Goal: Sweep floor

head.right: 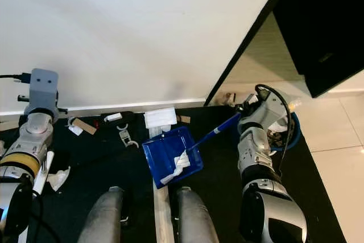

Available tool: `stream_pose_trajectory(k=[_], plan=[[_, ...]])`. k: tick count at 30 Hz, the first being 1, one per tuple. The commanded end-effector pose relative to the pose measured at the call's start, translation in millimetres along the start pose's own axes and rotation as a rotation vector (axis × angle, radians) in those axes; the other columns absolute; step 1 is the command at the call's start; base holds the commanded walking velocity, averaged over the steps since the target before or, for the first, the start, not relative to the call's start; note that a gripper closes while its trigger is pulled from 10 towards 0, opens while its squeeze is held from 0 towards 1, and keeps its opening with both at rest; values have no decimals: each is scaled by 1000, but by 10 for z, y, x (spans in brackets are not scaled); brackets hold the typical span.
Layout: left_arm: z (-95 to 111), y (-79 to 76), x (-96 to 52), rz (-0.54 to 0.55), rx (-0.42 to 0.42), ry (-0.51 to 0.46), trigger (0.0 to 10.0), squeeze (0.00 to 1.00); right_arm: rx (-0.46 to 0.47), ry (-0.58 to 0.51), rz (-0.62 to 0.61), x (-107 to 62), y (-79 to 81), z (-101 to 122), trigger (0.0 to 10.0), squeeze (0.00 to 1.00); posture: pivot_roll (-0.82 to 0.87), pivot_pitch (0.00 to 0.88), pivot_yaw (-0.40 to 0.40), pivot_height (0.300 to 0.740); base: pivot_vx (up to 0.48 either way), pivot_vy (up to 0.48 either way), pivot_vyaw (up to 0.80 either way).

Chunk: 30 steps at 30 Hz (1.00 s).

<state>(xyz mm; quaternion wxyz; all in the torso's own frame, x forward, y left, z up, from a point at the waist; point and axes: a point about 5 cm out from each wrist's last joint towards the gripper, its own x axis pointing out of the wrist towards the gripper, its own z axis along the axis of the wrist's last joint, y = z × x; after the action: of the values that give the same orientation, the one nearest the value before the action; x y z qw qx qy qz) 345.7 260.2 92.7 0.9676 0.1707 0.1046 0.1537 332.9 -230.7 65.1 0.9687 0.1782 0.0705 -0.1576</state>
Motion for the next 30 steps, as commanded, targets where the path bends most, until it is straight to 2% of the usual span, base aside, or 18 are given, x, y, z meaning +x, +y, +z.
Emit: stream_pose_trajectory(k=[1,3,4,6,10,11,12,14,15,16,17,19,21,22,23,25,27,30], plan=[[-85,-120,-35,-9,-85,57,10000,0,-5,60,-21,-61,-99,-143,10000,0,-78,303,-90,740,0,0,0],[115,-333,-9,-10,-243,30,10000,0,-14,69,-25,-81,-145,-167,10000,0,-61,304,-87,740,0,0,0],[115,-333,-9,-10,-243,30,10000,0,-14,69,-25,-81,-145,-167,10000,0,-61,304,-87,740,0,0,0],[309,-575,-8,-29,-381,40,10000,0,-21,80,-33,-98,-181,-193,10000,0,-53,302,-82,740,0,0,0],[516,-876,-54,-92,-474,46,10000,0,-18,87,-46,-107,-200,-212,10000,0,-47,298,-77,740,0,0,0],[516,-876,-54,-92,-474,46,10000,0,-18,87,-46,-107,-200,-212,10000,0,-47,298,-77,740,0,0,0],[644,-1053,-96,-141,-535,54,10000,0,-13,88,-47,-107,-183,-219,10000,0,-38,292,-70,740,0,0,0],[746,-1187,-136,-183,-580,65,10000,0,-10,88,-47,-108,-164,-225,10000,0,-38,292,-70,740,0,0,0],[912,-1377,-208,-251,-644,72,10000,0,-6,91,-45,-110,-148,-238,10000,0,-32,289,-67,740,0,0,0],[1005,-1460,-248,-282,-679,68,10000,0,-5,92,-43,-111,-139,-244,10000,0,-29,287,-67,740,0,0,0],[1005,-1460,-248,-282,-679,68,10000,0,-5,92,-43,-111,-139,-244,10000,0,-29,287,-67,740,0,0,0],[1177,-1595,-323,-343,-740,65,10000,0,-3,95,-41,-114,-125,-255,10000,0,-26,283,-66,740,0,0,0],[1463,-1733,-431,-447,-806,28,10000,0,1,99,-37,-118,-109,-269,10000,0,-23,279,-66,740,0,0,0],[1620,-1771,-488,-503,-836,2,10000,0,3,102,-34,-121,-102,-277,10000,0,-16,273,-64,740,0,0,0],[1620,-1771,-488,-503,-836,2,10000,0,3,102,-34,-121,-102,-277,10000,0,-16,273,-64,740,0,0,0],[1863,-1787,-579,-610,-862,-42,10000,0,5,106,-30,-123,-89,-289,10000,0,-9,263,-65,740,0,0,0],[1979,-1767,-619,-667,-853,-74,10000,0,6,107,-29,-123,-84,-292,10000,0,-9,263,-65,740,0,0,0],[2137,-1628,-647,-755,-728,-187,10000,0,9,109,-28,-121,-63,-297,10000,0,-5,257,-64,740,0,0,0]])
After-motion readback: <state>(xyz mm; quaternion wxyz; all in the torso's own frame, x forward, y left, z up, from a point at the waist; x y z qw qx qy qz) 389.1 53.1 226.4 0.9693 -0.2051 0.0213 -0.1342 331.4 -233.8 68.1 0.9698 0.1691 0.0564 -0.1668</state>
